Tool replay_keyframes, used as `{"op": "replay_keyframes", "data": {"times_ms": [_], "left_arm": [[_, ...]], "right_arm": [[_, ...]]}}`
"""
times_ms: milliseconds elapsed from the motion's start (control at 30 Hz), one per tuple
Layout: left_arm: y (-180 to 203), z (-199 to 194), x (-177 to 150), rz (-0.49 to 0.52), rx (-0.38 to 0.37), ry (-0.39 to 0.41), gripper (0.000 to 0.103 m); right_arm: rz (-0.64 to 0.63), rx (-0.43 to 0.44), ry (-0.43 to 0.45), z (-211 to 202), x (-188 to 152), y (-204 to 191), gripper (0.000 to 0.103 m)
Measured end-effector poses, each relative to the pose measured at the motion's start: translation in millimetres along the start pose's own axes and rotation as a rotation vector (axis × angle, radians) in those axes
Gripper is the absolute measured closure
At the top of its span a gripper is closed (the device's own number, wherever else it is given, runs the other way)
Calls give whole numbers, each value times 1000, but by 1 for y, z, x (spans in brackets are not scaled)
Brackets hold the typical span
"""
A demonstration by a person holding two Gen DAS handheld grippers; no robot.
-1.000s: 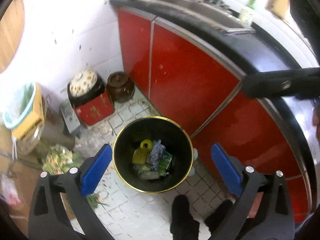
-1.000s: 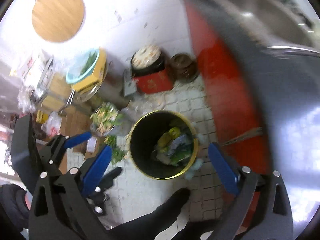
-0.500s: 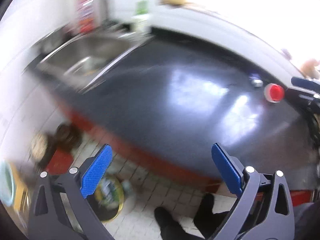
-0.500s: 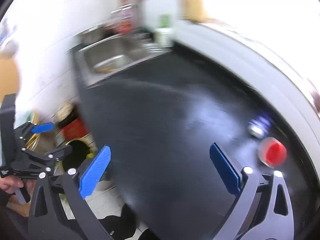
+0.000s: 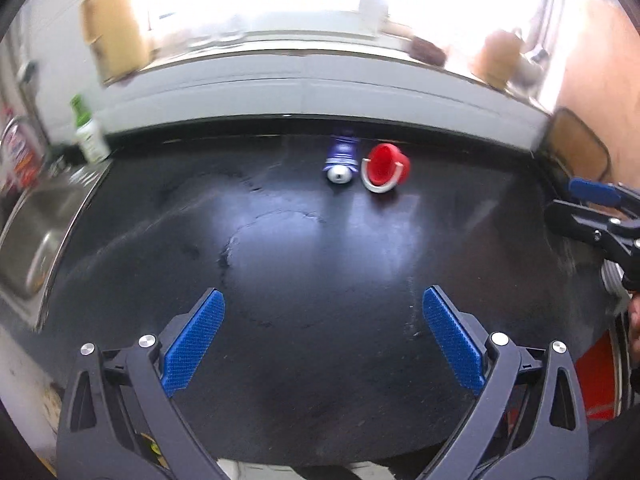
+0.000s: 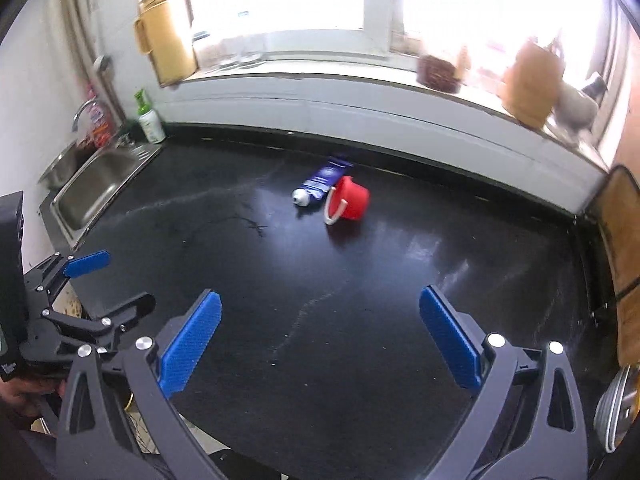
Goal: Collect trash
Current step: 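Swing both tools back over the countertop toward the red cup and tube, then grasp the red cup with the right tool while the left tool grasps the blue toothpaste tube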
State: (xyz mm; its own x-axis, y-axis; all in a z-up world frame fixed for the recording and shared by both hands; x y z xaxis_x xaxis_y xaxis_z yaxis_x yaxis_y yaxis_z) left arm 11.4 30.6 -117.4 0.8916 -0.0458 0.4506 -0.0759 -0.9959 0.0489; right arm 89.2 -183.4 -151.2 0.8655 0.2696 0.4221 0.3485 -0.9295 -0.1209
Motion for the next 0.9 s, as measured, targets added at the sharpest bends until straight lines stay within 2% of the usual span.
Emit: {"op": "replay_keyframes", "data": {"times_ms": [333, 500, 667, 900], "left_arm": [[9, 27, 29, 19, 4, -38, 7], [9, 51, 47, 20, 9, -63, 7], [9, 84, 70, 54, 27, -93, 7], [-1, 141, 110, 109, 36, -136, 7]], "right_arm": [[17, 31, -18, 17, 13, 14, 7], [39, 55, -46, 39, 28, 23, 7], [52, 80, -77, 74, 50, 30, 7], [43, 93, -144, 147, 94, 40, 7]]}}
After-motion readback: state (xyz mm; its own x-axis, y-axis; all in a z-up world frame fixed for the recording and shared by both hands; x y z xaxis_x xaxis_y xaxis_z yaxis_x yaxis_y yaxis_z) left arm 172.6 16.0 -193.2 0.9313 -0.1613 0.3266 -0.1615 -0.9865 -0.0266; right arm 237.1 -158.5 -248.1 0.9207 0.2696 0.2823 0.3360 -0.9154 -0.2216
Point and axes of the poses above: each gripper's, at about its wrist camera, not at the fingertips, and z roughly the way its jaws point, y to its right, x to its top, the point moved 6 cm from there along z, roughly the way its jaws point, and after that the axes turned 12 degrees about -y, right-handed, at the moved point
